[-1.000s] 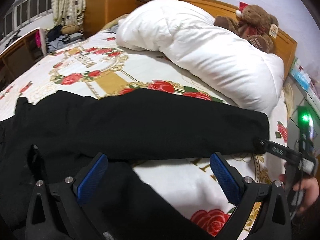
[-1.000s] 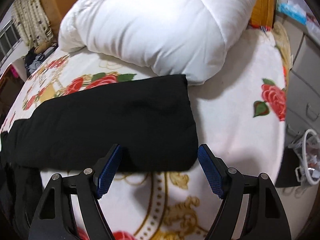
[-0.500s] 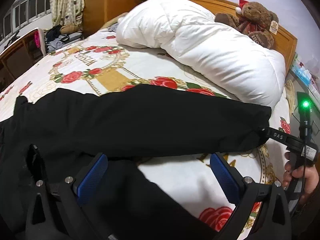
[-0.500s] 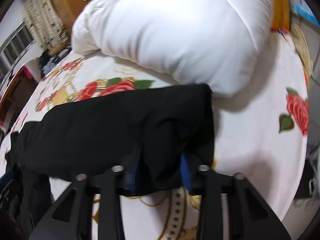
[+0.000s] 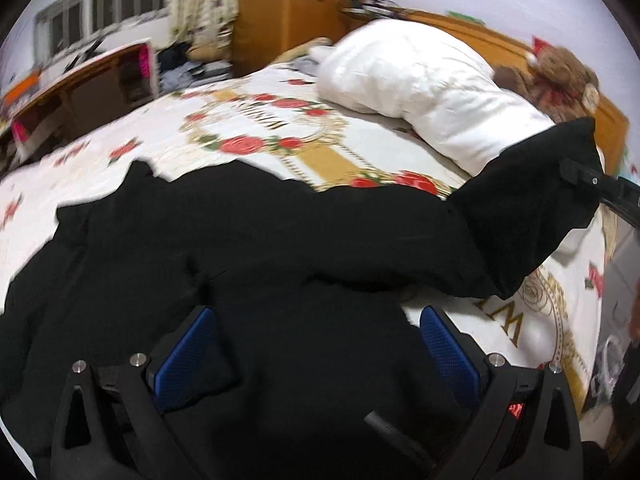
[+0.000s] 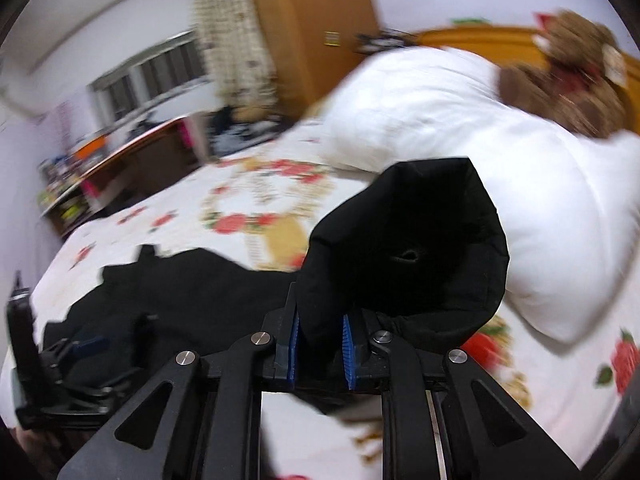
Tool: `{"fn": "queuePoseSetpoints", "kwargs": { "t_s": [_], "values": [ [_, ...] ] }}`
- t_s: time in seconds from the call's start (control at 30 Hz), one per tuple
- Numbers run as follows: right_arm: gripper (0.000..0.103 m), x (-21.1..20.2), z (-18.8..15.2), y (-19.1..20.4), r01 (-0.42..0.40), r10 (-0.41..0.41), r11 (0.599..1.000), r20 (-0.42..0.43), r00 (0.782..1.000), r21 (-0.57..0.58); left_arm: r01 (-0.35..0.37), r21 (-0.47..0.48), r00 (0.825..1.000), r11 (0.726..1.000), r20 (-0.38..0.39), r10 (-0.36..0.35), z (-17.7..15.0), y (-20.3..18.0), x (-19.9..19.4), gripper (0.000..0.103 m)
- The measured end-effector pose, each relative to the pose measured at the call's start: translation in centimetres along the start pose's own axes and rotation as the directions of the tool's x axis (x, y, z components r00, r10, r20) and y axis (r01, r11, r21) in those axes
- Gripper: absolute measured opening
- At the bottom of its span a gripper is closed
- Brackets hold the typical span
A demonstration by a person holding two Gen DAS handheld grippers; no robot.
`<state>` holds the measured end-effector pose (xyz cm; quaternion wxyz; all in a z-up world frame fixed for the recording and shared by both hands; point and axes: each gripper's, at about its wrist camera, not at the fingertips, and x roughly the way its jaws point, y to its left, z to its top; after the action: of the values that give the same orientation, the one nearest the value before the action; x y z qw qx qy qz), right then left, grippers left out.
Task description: Fold large clothes
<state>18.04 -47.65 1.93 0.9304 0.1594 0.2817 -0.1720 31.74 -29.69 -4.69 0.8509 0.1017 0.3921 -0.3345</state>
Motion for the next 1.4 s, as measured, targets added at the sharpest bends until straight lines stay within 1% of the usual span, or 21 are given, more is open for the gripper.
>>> {"fn": "queuePoseSetpoints", "kwargs": {
  "t_s": [0.1,0.2,0.3,0.4,0.53,0.63,0.73,0.8,0.87,0.9,0.93,0.97,1.03,1.07,1.1,1.13,1.17,1.2,1.23,1.3,1.4],
  "values": [
    [0.017,1.3,0.4,4.7,-0.068,0.068,0.994,-0.014,0.998,-0.089,-0.048,-0.032,0.999,0.998,0.003,0.048,-1.0,2.7,-0.9,0.103],
    [0.017,2.9,0.1,9.4,-0.152,0.147,0.976,-0.043,0.988,-0.158,-0.054,-0.071,0.999,0.996,-0.005,0.054,-2.1,5.1,-1.5,0.103],
    [0.017,4.8,-0.3,13.1,-0.199,0.186,0.955,-0.079,0.979,-0.219,-0.071,-0.111,0.997,0.991,0.016,0.073,-3.4,7.1,-2.3,0.103],
    [0.017,6.8,-0.9,16.2,-0.239,0.214,0.933,-0.12,0.969,-0.268,-0.087,-0.16,0.996,0.983,0.002,0.088,-4.4,9.0,-2.6,0.103],
    [0.017,8.9,-1.8,20.0,-0.298,0.245,0.891,-0.188,0.951,-0.342,-0.11,-0.185,0.994,0.976,-0.002,0.112,-5.9,10.8,-3.2,0.103],
    [0.017,9.9,-3.5,23.0,-0.321,0.24,0.842,-0.233,0.942,-0.433,-0.116,-0.192,0.993,0.975,-0.013,0.115,-6.6,11.7,-3.2,0.103],
    [0.017,10.8,-4.9,24.8,-0.352,0.248,0.809,-0.269,0.931,-0.47,-0.126,-0.201,0.992,0.971,-0.017,0.125,-7.2,12.5,-3.2,0.103],
    [0.017,11.6,-5.7,25.7,-0.361,0.236,0.79,-0.299,0.925,-0.496,-0.11,-0.207,0.994,0.972,-0.004,0.111,-7.4,12.8,-3.3,0.103],
    [0.017,12.0,-6.5,26.0,-0.361,0.218,0.779,-0.318,0.923,-0.514,-0.089,-0.217,0.996,0.972,0.0,0.092,-7.5,13.0,-3.5,0.103],
    [0.02,12.2,-6.6,26.0,-0.371,0.218,0.77,-0.332,0.918,-0.52,-0.085,-0.225,0.996,0.971,0.004,0.088,-7.4,13.1,-3.6,0.103],
    [0.021,12.0,-6.6,25.9,-0.383,0.223,0.767,-0.345,0.912,-0.515,-0.081,-0.238,0.996,0.968,0.007,0.085,-7.3,13.3,-3.7,0.103],
    [0.024,11.5,-6.5,25.5,-0.397,0.239,0.768,-0.35,0.906,-0.502,-0.067,-0.247,0.997,0.967,0.006,0.071,-7.1,13.4,-3.7,0.103],
    [0.043,10.5,-5.9,24.6,-0.427,0.289,0.775,-0.341,0.895,-0.466,-0.045,-0.267,0.999,0.963,0.008,0.049,-6.7,13.6,-3.8,0.103],
    [0.063,10.0,-5.4,24.1,-0.444,0.313,0.778,-0.338,0.887,-0.445,-0.039,-0.268,0.999,0.963,0.004,0.041,-6.5,13.4,-3.8,0.103],
    [0.075,9.4,-5.0,23.8,-0.449,0.329,0.783,-0.325,0.887,-0.43,-0.04,-0.266,0.999,0.963,0.002,0.042,-6.3,13.2,-3.8,0.103],
    [0.075,9.1,-4.6,23.6,-0.461,0.351,0.785,-0.317,0.881,-0.413,-0.041,-0.262,0.999,0.964,0.004,0.043,-6.2,13.0,-3.9,0.103],
    [0.075,8.5,-4.0,23.1,-0.484,0.383,0.786,-0.312,0.87,-0.385,-0.024,-0.259,1.0,0.966,-0.001,0.025,-6.0,12.7,-3.8,0.103],
    [0.075,8.2,-3.7,23.0,-0.495,0.398,0.786,-0.31,0.864,-0.372,0.003,-0.267,1.0,0.964,-0.001,-0.004,-5.9,12.6,-3.9,0.103],
    [0.075,7.6,-3.1,22.0,-0.494,0.41,0.798,-0.291,0.865,-0.344,0.028,-0.281,1.0,0.959,0.004,-0.028,-5.8,12.5,-4.0,0.103],
    [0.075,6.8,-2.1,20.6,-0.505,0.436,0.81,-0.268,0.859,-0.298,0.049,-0.31,0.999,0.95,0.005,-0.049,-5.4,12.4,-3.9,0.103],
    [0.075,5.5,-0.8,17.6,-0.47,0.428,0.85,-0.208,0.88,-0.24,0.078,-0.348,0.997,0.934,0.024,-0.075,-4.1,12.5,-3.4,0.103]
  ]
}}
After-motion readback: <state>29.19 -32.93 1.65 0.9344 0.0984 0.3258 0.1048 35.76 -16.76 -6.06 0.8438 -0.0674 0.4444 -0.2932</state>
